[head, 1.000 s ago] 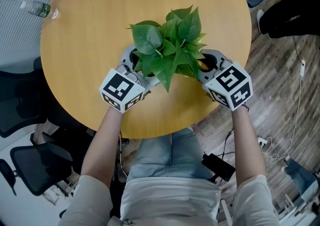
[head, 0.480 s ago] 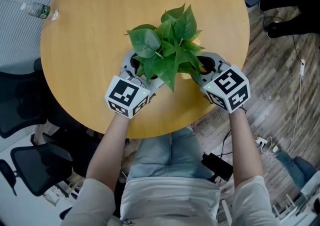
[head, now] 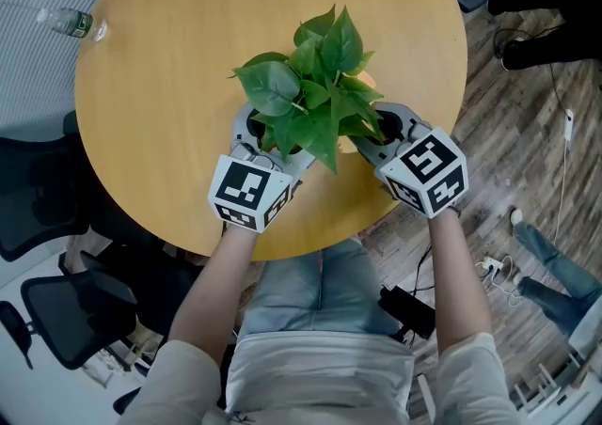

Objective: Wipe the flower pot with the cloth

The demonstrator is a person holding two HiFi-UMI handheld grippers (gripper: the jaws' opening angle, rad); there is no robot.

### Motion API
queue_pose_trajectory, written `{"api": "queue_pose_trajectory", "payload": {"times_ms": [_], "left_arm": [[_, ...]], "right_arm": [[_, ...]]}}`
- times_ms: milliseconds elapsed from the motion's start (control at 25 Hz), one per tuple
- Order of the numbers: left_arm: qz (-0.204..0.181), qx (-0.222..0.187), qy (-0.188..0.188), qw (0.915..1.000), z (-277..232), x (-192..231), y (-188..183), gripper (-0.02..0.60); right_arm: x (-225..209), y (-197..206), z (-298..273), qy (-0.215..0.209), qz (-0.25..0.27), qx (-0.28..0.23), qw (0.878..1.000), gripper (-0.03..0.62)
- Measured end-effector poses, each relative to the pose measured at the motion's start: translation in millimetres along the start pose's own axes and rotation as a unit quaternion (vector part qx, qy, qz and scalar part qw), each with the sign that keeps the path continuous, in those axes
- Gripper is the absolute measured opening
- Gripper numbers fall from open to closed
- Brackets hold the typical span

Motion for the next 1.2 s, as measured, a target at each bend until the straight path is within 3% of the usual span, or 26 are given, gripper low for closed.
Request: {"api": "queue_pose_trajectory", "payload": {"times_ms": [840,1000,1200], "left_arm": [[0.033,0.006,-0.081,0.9961,-2,-21,0,0.46],[0.026,0.008,-0.067,0.9974,-2,-19,0,0.462],[-0.005,0.017,-0.009,0.9998,8,-9,4,0.462]], "right_arm": [[5,3,4,-0.004,-0.003,0.006,1.0,0.084],[3,5,5,-0.006,-0.003,0.007,1.0,0.084],[-5,8,11,0.004,-0.01,0.003,1.0,0.086]]}}
Point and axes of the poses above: the fingertips, and each gripper's own axes: z backward along the fingers, x to its left, y out of its underside, the point moved 10 cm from there along z, backward along the fingers, and after that the axes turned 3 degrees about -z, right-handed, at the moved point
